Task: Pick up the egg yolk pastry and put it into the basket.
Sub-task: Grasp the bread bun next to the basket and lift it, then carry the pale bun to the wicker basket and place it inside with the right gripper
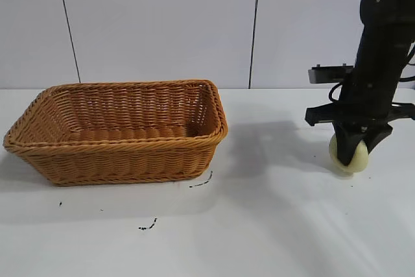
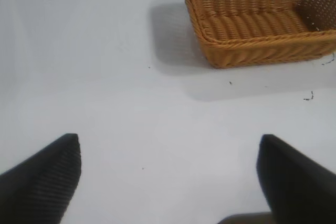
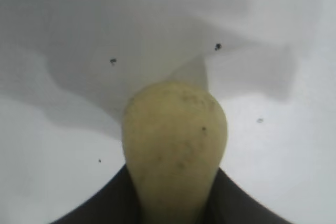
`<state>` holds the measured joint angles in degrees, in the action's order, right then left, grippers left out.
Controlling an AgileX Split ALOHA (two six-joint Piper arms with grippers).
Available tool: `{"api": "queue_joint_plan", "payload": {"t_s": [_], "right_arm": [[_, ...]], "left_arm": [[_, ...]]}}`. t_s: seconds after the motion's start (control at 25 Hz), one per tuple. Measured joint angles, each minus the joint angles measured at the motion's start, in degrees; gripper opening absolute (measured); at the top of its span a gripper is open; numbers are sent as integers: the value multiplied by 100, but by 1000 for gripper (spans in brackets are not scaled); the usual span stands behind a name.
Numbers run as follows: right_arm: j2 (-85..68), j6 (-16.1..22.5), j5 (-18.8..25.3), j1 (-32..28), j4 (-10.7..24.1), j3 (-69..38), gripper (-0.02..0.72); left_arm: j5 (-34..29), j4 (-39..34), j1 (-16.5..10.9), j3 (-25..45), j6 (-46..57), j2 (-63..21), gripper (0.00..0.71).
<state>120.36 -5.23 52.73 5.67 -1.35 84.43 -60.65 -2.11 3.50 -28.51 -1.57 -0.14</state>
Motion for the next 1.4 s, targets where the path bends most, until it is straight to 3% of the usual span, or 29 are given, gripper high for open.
{"api": "queue_joint_plan", "payload": {"t_s": [0.36, 0.56, 0.76, 1.08, 1.4], "right_arm": [[-664, 7, 1258, 0, -151, 1321, 162], [-664, 7, 1327, 80, -151, 1914, 162], [-561, 17, 1373, 543, -33, 2569, 162], [153, 172, 1651, 1740, 36, 3625, 162], [689, 306, 1351, 3020, 12, 3787, 162]], "left_arm": [[0, 0, 0, 0, 0, 0, 693], [0, 0, 0, 0, 0, 0, 693], [0, 0, 0, 0, 0, 0, 693], [0, 0, 0, 0, 0, 0, 693], [0, 0, 0, 0, 0, 0, 693]]}}
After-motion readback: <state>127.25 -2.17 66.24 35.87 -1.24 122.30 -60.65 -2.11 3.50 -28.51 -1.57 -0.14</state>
